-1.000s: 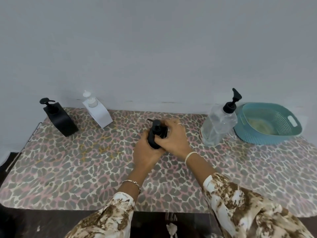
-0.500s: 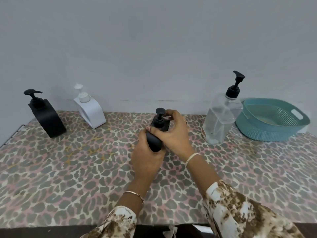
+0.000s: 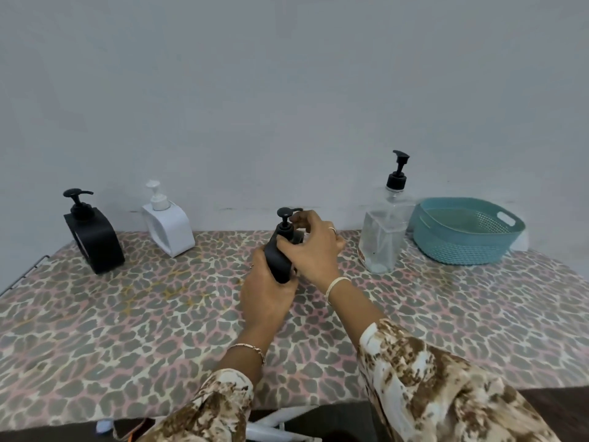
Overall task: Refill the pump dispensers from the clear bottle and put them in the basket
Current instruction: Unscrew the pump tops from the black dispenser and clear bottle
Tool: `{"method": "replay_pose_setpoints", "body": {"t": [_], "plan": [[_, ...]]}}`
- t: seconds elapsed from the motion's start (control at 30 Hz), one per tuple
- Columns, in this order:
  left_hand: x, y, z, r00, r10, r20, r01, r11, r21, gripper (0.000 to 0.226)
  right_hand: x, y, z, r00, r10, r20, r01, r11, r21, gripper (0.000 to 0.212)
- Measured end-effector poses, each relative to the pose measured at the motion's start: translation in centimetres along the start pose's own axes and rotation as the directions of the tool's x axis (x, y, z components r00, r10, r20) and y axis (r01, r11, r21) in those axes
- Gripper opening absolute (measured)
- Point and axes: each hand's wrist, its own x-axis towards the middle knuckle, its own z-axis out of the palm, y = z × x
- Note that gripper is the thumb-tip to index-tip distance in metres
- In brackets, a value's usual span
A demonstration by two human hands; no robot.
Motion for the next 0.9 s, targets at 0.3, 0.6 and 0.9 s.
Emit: {"method": "replay_pose_setpoints", "body": {"t": [0.3,0.6,0.9], "plan": [[0.1,0.4,-0.4,0.999,-0.008,0.038,0.005,0.998,0.068,0.06,-0.5,-0.6,0.0,0.997,0.06,-0.046,-0.066,0.988,-0.14,0.042],[0.1,0.3,-0.4,1.0,0.014,0.019,-0.015,0.996,0.091,0.056,0.3,-0.9,0.5,0.999,0.01,0.039,-0.001,0.973,-0.232,0.049],[0.0,0.4,-0.5,1.0,0.005,0.02,-0.008,0.992,0.128,0.057,0.7,-1.4,-0.5,0.998,-0.037,0.059,0.043,0.993,-0.106,0.024]]}}
